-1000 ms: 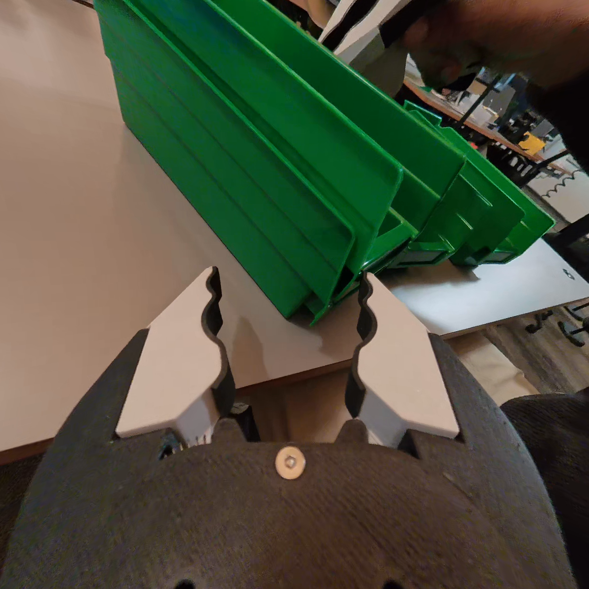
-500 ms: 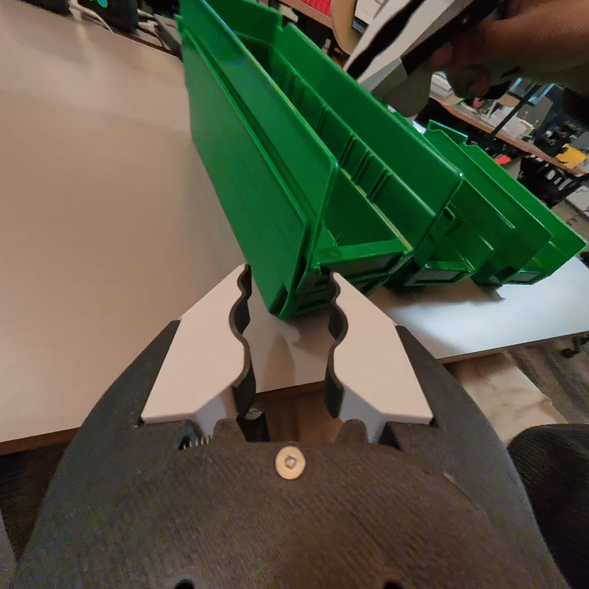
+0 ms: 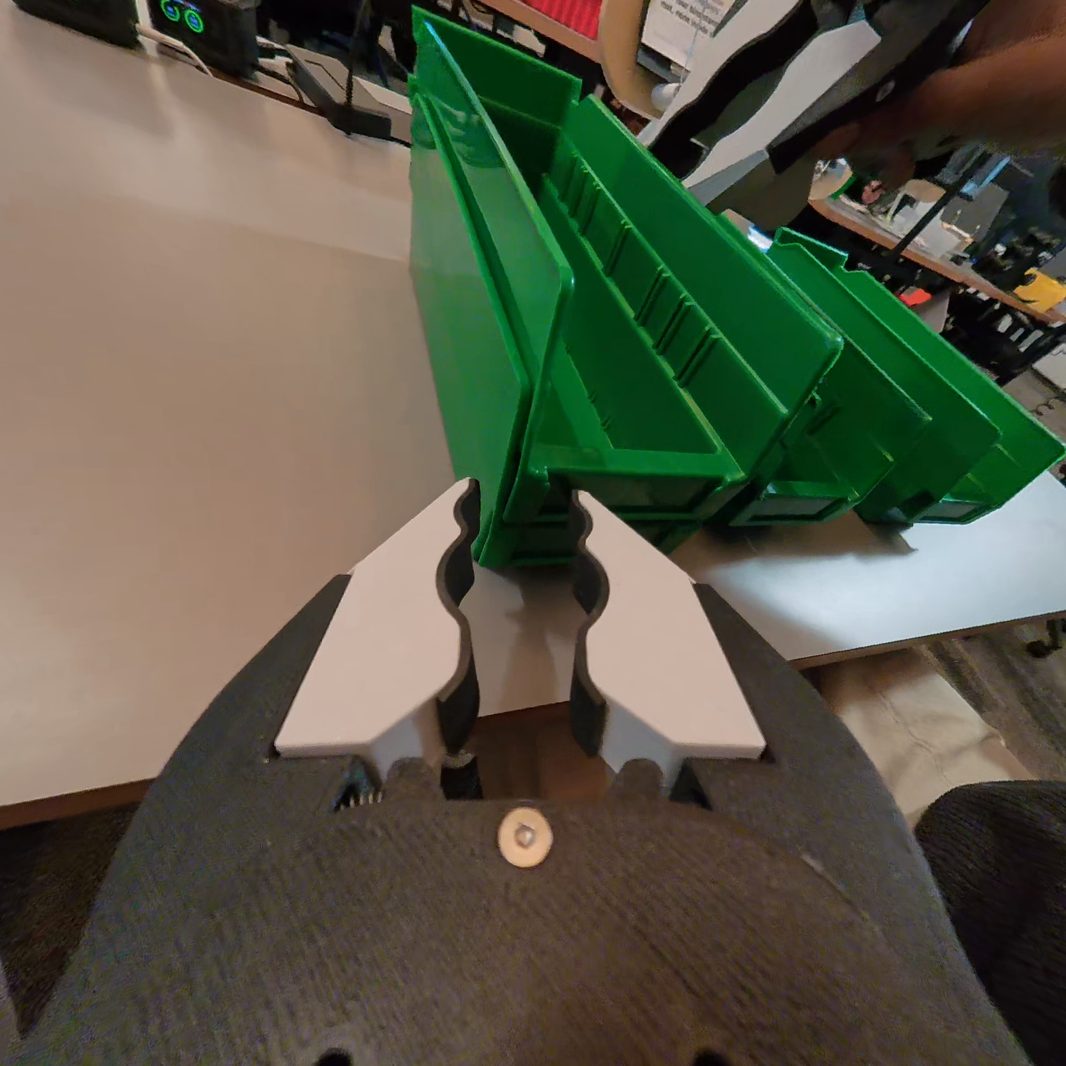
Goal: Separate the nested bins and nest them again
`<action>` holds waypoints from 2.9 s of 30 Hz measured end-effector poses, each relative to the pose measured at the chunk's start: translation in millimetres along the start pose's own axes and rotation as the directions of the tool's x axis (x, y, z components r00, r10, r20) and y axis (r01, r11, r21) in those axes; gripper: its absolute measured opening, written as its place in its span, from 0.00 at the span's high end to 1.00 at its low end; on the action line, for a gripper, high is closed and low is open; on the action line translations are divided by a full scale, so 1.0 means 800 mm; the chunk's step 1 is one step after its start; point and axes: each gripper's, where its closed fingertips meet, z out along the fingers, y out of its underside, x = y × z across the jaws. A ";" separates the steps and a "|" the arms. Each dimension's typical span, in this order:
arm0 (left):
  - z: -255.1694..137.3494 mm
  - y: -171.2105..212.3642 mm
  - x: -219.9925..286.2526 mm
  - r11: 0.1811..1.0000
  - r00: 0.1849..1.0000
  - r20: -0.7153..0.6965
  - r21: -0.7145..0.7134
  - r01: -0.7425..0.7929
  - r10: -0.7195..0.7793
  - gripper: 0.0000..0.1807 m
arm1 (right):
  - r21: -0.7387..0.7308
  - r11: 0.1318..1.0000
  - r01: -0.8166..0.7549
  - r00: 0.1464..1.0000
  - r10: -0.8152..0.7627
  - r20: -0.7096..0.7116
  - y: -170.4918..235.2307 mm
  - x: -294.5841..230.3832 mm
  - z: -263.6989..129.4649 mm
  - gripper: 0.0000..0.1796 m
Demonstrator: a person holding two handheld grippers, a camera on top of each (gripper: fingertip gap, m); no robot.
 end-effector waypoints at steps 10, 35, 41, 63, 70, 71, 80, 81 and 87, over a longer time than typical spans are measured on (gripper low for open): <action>0.004 0.004 0.013 0.998 0.998 -0.015 -0.006 -0.057 0.057 0.93 | -0.048 0.982 -0.181 0.982 0.183 0.054 0.009 0.002 -0.001 0.81; 0.028 0.046 0.007 0.989 0.997 -0.030 -0.128 -0.079 0.076 0.79 | -0.080 0.978 0.193 0.974 -0.181 0.137 -0.053 -0.172 0.009 0.75; 0.038 0.046 0.015 0.987 0.993 -0.042 -0.108 -0.116 0.112 0.83 | -0.239 0.935 0.262 0.962 -0.233 0.142 -0.039 -0.191 0.032 0.84; 0.035 0.046 0.005 0.993 0.997 -0.063 -0.112 0.048 -0.055 0.84 | -0.192 0.966 0.172 0.964 -0.126 0.232 -0.052 -0.187 0.041 0.91; 0.034 0.047 0.003 0.992 0.996 -0.060 -0.115 0.056 -0.063 0.85 | -0.169 0.973 0.157 0.963 -0.113 0.246 -0.053 -0.187 0.041 0.91; 0.033 0.046 0.003 0.992 0.996 -0.062 -0.109 0.062 -0.069 0.85 | -0.167 0.974 0.155 0.963 -0.111 0.245 -0.053 -0.186 0.041 0.91; 0.011 0.017 -0.006 0.977 0.972 -0.124 0.055 0.207 -0.199 0.86 | -0.166 0.974 0.155 0.963 -0.111 0.246 -0.057 -0.190 0.037 0.91; 0.011 0.017 -0.009 0.974 0.970 -0.122 0.058 0.219 -0.211 0.86 | -0.161 0.975 0.156 0.963 -0.114 0.244 -0.057 -0.191 0.038 0.91; 0.009 0.010 -0.007 0.948 0.942 -0.181 0.098 0.302 -0.281 0.95 | -0.127 0.975 0.185 0.965 -0.156 0.210 -0.063 -0.189 0.040 0.90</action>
